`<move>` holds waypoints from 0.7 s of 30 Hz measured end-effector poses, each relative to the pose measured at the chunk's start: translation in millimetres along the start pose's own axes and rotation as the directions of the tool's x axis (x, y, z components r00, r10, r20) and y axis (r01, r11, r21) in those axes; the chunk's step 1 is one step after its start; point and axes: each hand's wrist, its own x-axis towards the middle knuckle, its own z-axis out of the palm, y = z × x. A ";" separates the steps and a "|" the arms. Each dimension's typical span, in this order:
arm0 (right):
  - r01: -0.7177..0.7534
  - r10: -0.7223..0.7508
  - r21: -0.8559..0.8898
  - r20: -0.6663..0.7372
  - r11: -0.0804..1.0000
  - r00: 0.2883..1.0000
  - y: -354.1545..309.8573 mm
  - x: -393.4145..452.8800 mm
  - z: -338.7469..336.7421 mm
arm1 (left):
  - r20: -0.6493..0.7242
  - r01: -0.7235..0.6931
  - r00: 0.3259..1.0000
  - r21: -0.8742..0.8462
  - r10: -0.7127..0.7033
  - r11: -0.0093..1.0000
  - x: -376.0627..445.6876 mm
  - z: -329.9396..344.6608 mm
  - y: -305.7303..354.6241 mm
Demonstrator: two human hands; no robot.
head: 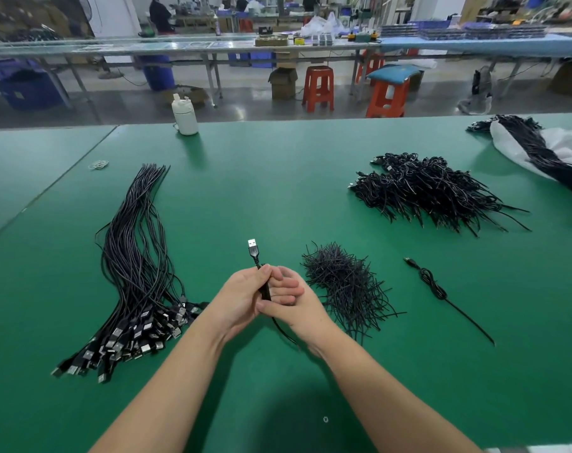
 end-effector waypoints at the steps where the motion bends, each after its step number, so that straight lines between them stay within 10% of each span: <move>1: -0.012 0.012 0.011 -0.002 1.000 1.000 1.2 0.3 -0.4 | 0.023 0.012 1.000 0.015 -0.012 1.000 -1.1 -0.1 0.9; 21: -0.011 0.011 0.014 0.032 1.000 0.999 18.4 -6.9 -11.4 | 0.291 0.226 0.922 0.130 -0.255 0.965 -10.4 3.0 15.6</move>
